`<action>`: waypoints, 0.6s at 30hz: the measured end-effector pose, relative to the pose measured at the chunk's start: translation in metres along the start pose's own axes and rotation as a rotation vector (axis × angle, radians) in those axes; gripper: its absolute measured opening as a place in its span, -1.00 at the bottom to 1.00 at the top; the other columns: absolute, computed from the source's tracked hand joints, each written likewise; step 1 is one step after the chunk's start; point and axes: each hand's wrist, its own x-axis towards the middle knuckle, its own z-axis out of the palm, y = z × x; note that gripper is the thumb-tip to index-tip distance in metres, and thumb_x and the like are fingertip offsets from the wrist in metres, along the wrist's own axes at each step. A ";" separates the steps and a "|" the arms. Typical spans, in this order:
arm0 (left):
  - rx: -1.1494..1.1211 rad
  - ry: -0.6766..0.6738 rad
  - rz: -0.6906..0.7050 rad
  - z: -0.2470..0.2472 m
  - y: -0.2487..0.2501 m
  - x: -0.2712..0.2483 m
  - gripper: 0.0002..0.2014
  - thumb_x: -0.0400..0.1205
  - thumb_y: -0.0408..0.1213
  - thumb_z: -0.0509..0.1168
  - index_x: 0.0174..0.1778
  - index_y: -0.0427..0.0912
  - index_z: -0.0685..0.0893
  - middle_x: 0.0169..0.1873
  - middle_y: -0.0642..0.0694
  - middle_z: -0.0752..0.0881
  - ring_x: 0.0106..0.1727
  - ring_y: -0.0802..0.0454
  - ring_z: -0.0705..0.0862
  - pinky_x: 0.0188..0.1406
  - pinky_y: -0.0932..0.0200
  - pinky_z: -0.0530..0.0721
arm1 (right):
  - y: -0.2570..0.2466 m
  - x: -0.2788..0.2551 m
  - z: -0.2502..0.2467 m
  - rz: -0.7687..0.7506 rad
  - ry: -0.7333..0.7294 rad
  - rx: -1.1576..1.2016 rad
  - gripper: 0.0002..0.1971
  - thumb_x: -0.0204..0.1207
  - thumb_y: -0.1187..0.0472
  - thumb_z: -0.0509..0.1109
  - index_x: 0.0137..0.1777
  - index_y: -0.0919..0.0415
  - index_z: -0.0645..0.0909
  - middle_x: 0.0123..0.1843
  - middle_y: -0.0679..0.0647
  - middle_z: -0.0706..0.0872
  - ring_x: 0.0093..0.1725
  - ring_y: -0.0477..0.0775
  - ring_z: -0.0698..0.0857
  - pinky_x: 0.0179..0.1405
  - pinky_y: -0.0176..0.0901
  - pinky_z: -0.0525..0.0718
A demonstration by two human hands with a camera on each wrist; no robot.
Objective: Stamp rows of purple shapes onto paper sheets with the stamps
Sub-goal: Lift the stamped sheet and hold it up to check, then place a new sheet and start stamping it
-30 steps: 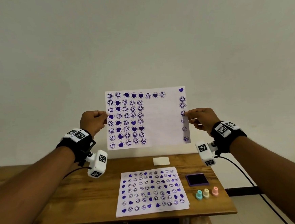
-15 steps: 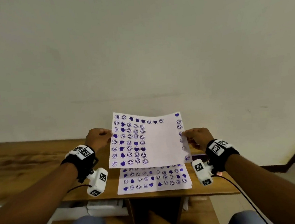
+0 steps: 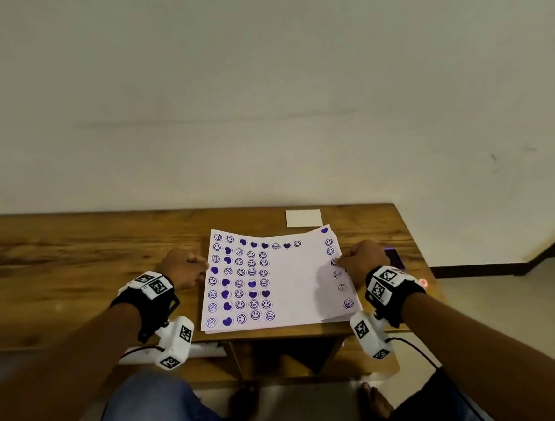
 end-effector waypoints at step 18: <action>0.101 0.007 -0.012 0.011 -0.003 0.010 -0.86 0.63 -0.39 0.30 -0.22 -0.22 0.72 -0.16 -0.21 0.82 -0.18 -0.05 0.80 -0.39 0.23 0.62 | 0.011 0.016 0.017 -0.022 0.069 -0.221 -0.75 0.51 -0.02 0.56 -0.02 0.16 0.80 -0.04 0.11 0.84 -0.08 0.16 0.77 -0.20 -0.12 0.68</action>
